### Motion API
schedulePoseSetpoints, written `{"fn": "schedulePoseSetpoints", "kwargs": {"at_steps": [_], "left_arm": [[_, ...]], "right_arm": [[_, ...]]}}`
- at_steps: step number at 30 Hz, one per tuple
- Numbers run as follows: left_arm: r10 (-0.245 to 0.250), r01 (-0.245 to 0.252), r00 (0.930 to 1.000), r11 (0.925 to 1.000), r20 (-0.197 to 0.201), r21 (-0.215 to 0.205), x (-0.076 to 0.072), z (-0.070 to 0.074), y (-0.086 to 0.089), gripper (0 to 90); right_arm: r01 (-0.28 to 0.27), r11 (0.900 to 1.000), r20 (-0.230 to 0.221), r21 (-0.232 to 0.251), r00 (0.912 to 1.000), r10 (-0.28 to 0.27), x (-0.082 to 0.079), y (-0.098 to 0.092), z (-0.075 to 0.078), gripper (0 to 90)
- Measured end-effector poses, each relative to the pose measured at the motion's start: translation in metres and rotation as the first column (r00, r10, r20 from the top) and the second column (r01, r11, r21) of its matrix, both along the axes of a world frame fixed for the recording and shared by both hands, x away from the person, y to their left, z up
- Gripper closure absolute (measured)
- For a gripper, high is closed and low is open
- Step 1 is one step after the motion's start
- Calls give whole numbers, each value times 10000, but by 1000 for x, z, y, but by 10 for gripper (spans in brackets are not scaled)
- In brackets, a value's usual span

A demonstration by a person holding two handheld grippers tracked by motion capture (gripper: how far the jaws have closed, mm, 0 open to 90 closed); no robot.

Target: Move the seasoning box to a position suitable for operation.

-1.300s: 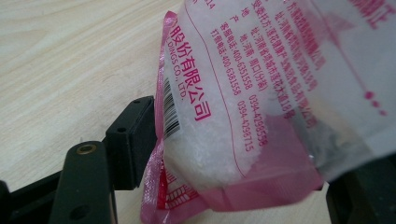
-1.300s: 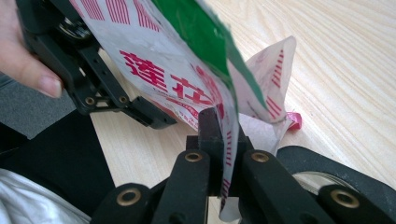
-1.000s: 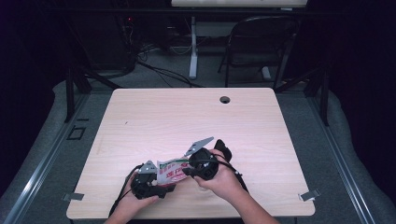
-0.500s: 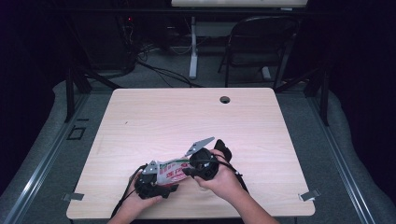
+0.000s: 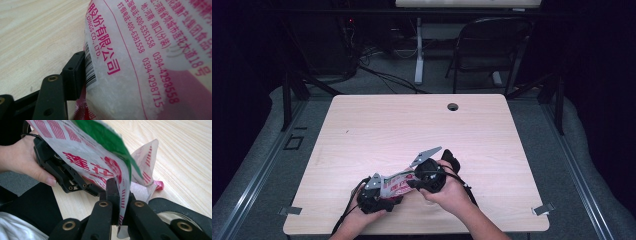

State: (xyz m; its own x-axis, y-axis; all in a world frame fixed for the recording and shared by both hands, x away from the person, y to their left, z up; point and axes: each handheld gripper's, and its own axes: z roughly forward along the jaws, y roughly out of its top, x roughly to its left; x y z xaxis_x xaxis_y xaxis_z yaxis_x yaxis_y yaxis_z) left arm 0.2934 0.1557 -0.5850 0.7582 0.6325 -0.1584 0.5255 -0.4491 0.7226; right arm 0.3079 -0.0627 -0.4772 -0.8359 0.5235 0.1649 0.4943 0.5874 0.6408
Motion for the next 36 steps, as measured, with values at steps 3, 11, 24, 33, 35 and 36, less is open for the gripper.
{"fn": "schedulePoseSetpoints", "kwargs": {"at_steps": [3,11,24,33,35,36], "left_arm": [[-21,23,9998,10000,221,-96,-1,-2,0,405],[-29,29,9993,10000,370,-19,-1,-3,0,457],[83,-93,9984,9998,563,177,-3,-3,-1,517],[132,-155,9973,9994,720,315,-4,-2,-2,543],[128,-154,9972,9993,731,349,-4,-2,-3,546],[146,-174,9970,9992,764,369,-4,-2,-3,549]], "right_arm": [[-17,10000,-15,-9,10000,17,0,0,0,900],[-79,10000,-9,-57,10000,79,1,0,1,900],[-89,10000,-36,24,10000,89,1,0,1,900],[-94,9999,-39,44,9999,94,1,0,1,900],[16,9998,-53,174,10000,-15,1,0,0,900],[16,9998,-58,180,10000,-15,1,0,0,900]]}}
